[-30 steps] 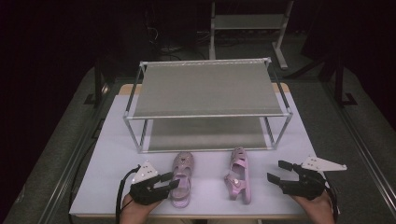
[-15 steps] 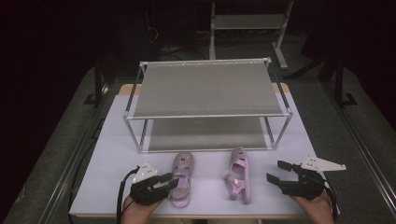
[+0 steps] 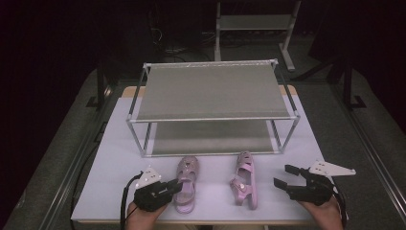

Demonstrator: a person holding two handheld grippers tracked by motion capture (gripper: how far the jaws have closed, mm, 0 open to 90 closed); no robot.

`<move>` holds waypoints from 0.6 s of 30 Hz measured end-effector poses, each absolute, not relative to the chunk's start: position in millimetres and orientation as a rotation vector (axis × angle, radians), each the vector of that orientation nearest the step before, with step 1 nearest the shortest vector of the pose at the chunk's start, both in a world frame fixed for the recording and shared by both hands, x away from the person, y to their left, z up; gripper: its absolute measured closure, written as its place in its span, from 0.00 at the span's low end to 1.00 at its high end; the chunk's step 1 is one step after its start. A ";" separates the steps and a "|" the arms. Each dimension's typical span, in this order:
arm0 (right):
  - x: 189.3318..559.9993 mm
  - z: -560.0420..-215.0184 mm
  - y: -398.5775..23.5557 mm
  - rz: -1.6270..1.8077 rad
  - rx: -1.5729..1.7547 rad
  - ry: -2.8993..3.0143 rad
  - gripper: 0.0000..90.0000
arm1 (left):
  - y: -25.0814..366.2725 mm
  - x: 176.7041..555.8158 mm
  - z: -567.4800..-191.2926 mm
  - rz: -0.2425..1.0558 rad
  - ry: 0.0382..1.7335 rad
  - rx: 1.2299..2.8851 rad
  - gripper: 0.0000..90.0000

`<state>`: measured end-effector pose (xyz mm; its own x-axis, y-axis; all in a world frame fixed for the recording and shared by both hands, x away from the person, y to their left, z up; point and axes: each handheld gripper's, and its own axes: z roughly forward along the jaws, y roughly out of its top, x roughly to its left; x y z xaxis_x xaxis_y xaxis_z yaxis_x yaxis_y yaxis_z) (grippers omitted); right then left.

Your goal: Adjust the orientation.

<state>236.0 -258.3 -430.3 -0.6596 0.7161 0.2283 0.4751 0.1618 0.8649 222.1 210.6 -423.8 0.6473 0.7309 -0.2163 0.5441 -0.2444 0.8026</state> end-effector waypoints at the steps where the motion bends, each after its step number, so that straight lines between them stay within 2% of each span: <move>1: 236.0 -430.3 -258.3 1.500 1.156 2.204 0.29 | 211.1 221.8 -423.6 0.258 1.003 1.923 0.86; 7: 235.7 -429.9 -258.9 1.501 1.155 2.201 0.29 | 215.5 220.5 -421.2 0.304 1.035 1.864 0.90; 18: 234.7 -429.2 -259.8 1.505 1.161 2.186 0.29 | 223.8 217.1 -413.8 0.289 1.053 1.767 0.93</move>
<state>234.7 -259.8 -429.2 -0.6538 0.7218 0.2269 0.4698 0.1522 0.8696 217.1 223.8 -413.8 0.5894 0.7622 -0.2677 0.5192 -0.1035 0.8484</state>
